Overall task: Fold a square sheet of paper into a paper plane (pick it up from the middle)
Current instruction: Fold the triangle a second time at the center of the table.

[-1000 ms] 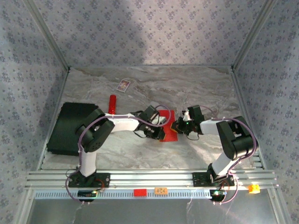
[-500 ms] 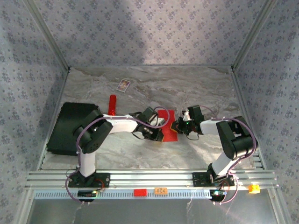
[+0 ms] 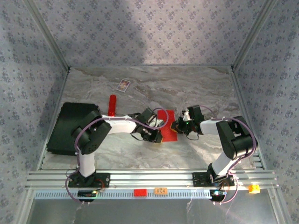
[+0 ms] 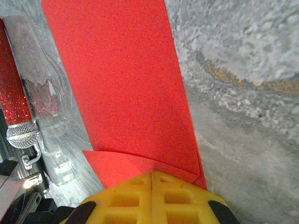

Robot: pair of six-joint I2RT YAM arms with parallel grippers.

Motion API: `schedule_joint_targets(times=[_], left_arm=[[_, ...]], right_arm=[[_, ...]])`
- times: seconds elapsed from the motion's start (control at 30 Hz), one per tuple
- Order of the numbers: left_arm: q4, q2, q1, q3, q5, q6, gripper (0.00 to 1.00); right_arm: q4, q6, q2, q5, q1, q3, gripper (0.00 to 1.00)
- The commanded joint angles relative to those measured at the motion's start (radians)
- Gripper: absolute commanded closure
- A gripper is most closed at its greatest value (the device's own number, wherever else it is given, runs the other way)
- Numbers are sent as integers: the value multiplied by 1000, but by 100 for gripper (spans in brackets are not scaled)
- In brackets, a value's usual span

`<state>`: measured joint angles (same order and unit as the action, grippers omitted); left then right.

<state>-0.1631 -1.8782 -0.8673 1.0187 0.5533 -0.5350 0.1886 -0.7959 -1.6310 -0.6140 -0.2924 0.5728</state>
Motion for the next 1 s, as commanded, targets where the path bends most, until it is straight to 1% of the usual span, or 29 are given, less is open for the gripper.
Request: schedule_joint_targets(times=[0.0,0.13,0.23,0.33,0.5,0.67,0.8,0.97], left_arm=[[-25,45,-12,-6,26,4,91],[-3,73,-8,-12,14,0,92],[57,109,8,-27,9,-30,92],[106,118,31,-25,1,-56,92],[103,52,66,52,7,-57,92],[81,-21,71,120,5,-46,92],[72,-56,72,155,7,-35,92],[66,-89,73,167,-9,-28,92]], right_arm=[[-54,-5,-33,57,1,-18,97],[-44,-6,-22,44,1,-14,96],[-29,-3,3,21,-2,-10,93],[-30,1,53,8,-3,-5,89],[-115,24,154,31,-3,3,84],[-242,40,267,98,0,-23,79],[-297,19,356,135,0,-75,75],[-335,9,391,133,-3,-96,72]])
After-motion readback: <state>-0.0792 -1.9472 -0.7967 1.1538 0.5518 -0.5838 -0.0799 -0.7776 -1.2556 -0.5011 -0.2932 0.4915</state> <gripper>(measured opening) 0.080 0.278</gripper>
